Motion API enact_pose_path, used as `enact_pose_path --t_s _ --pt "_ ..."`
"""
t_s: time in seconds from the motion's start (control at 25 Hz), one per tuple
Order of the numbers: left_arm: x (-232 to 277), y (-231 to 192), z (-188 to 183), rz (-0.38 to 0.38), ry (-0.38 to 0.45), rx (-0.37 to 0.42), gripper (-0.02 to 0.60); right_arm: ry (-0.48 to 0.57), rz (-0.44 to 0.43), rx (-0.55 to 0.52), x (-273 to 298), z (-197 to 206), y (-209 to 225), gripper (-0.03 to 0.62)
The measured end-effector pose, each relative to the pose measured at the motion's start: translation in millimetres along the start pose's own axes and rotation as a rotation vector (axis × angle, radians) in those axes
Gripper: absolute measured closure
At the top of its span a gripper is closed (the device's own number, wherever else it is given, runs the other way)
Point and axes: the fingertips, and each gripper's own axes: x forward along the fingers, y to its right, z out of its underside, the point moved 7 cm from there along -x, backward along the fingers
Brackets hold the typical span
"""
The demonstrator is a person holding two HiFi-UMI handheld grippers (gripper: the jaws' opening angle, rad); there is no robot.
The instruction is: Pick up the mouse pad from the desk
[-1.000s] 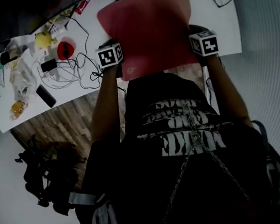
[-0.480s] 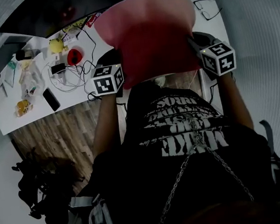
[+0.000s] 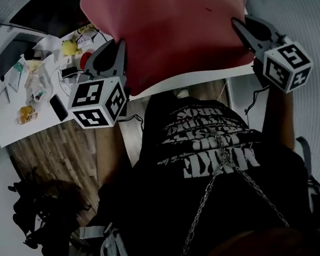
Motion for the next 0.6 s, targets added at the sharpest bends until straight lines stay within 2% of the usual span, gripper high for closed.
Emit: enact_pose_path --t_s 0.28,0.6 --pt "-19.4 5.5 -27.5 -0.006 0.040 0.057 0.534 0.064 -0.003 -0.016 -10.3 -21.5 -6.0 0.549" --pt "-9.6 1.3 -24.6 0.004 0.007 0.041 0.534 0.039 -0.003 0.004 -2.9 -19.1 -2.1 0.549"
